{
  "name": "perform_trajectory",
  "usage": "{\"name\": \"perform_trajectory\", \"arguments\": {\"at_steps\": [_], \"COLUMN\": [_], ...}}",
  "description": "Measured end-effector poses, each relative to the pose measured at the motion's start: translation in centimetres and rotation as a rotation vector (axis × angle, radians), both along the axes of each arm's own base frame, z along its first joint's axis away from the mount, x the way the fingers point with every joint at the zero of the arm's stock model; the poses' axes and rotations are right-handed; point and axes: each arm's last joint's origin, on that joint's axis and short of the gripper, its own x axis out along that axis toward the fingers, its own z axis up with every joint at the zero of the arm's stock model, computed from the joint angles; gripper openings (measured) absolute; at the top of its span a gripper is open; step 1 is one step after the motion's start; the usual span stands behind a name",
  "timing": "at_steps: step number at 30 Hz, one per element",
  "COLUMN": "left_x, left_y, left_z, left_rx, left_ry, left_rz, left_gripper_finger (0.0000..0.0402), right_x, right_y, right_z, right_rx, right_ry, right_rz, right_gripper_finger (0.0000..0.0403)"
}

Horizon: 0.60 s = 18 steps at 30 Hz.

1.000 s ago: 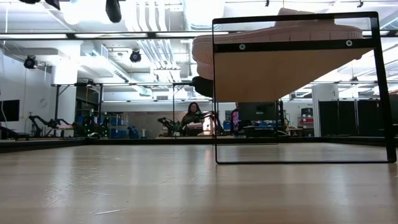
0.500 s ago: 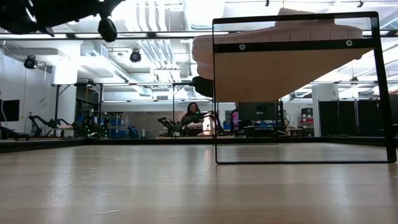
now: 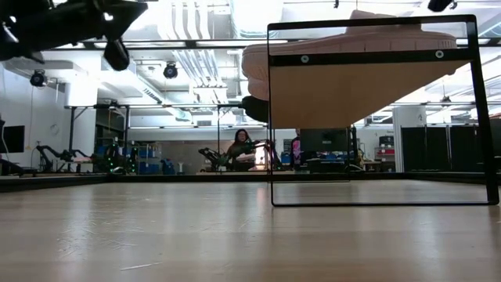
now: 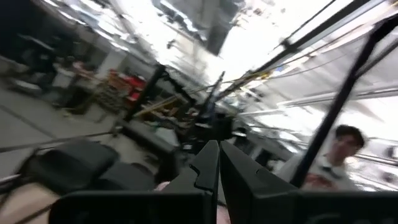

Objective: Pick and place slides into the shelf
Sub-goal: Return to Home Position

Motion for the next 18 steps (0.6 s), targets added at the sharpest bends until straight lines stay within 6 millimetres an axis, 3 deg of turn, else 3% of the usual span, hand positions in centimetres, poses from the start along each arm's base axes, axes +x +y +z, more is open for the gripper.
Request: {"name": "perform_trajectory", "arguments": {"at_steps": [10,18], "left_x": [-1.2,-1.8], "left_y": [-0.3,-0.2], "left_z": [-2.0,-3.0], "left_rx": [0.01,0.019], "left_ry": [0.196,0.317], "left_rz": [0.146,0.261], "left_gripper_finger": [0.0,0.0], "right_x": [0.4,1.2], "right_y": [0.1,0.2], "right_z": [-3.4,-4.8], "right_rx": [-0.029,-0.051], "right_ry": [0.035,0.081], "right_rz": [-0.037,-0.042], "right_gripper_finger": [0.0008,0.0008]}}
